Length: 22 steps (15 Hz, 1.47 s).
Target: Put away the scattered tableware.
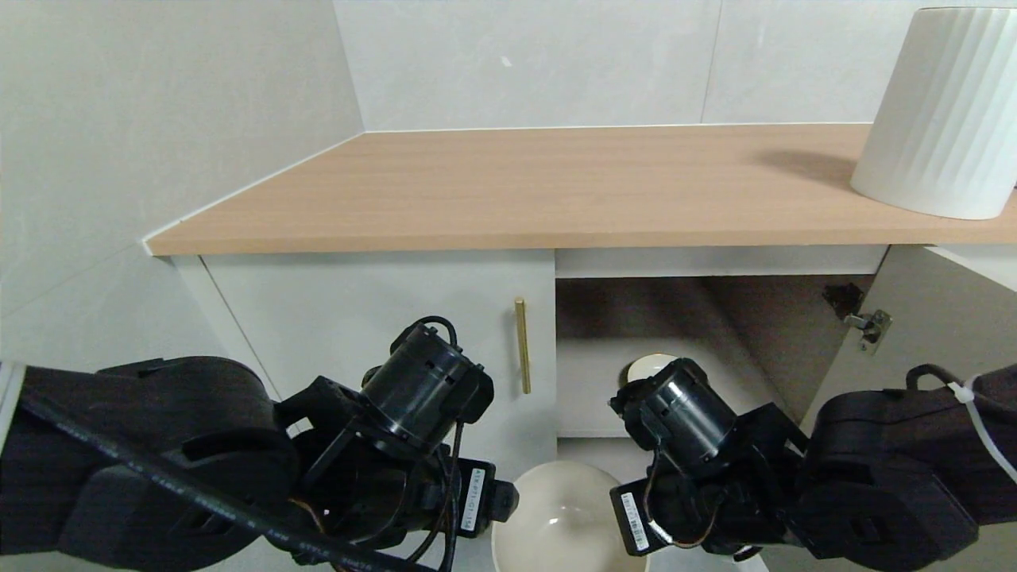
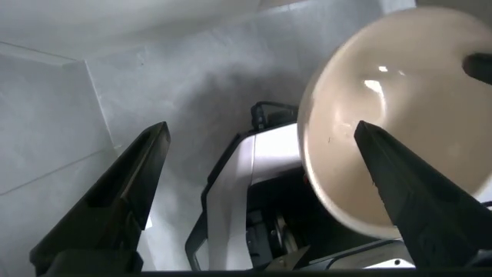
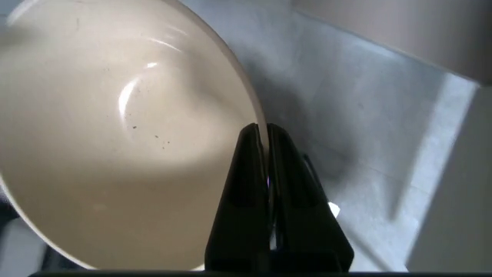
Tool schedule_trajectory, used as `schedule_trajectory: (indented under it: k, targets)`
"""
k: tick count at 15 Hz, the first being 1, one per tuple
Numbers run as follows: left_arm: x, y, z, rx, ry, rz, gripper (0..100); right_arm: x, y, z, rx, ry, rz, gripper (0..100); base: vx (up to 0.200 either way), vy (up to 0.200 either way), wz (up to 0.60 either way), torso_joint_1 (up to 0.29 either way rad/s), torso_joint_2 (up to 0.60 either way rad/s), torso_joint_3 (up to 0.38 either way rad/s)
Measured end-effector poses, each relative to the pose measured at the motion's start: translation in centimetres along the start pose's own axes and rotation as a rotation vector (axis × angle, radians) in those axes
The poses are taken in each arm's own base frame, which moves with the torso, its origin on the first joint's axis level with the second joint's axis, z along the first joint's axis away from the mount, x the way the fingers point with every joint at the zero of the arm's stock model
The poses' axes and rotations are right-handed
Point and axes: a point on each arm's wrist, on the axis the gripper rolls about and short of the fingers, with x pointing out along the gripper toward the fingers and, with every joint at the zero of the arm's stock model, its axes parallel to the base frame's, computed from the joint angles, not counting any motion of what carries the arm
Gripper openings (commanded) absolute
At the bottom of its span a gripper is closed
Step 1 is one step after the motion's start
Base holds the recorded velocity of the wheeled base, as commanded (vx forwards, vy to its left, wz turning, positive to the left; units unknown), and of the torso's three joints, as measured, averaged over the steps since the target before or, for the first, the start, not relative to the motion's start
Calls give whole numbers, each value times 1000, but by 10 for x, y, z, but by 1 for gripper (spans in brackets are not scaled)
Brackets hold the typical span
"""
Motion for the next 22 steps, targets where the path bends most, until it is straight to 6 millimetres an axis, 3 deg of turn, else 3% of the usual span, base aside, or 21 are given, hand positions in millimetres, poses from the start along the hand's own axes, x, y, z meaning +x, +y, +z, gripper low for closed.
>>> schedule_trajectory:
  k: [5, 8, 13, 22]
  targets:
    - [-2, 0, 5, -17, -38, -11, 100, 26, -37, 9, 43, 47, -151, 0, 0, 0, 0, 0, 0, 0]
    - [-3, 0, 5, -16, -40, -10, 100, 43, -70, 21, 138, 54, -219, 0, 0, 0, 0, 0, 0, 0]
    - [-3, 1, 5, -18, -48, 1, 100, 64, -120, 54, 366, -96, -268, 0, 0, 0, 0, 0, 0, 0]
    - [-4, 0, 5, -18, -48, 1, 100, 69, -144, 75, 527, -286, -240, 0, 0, 0, 0, 0, 0, 0]
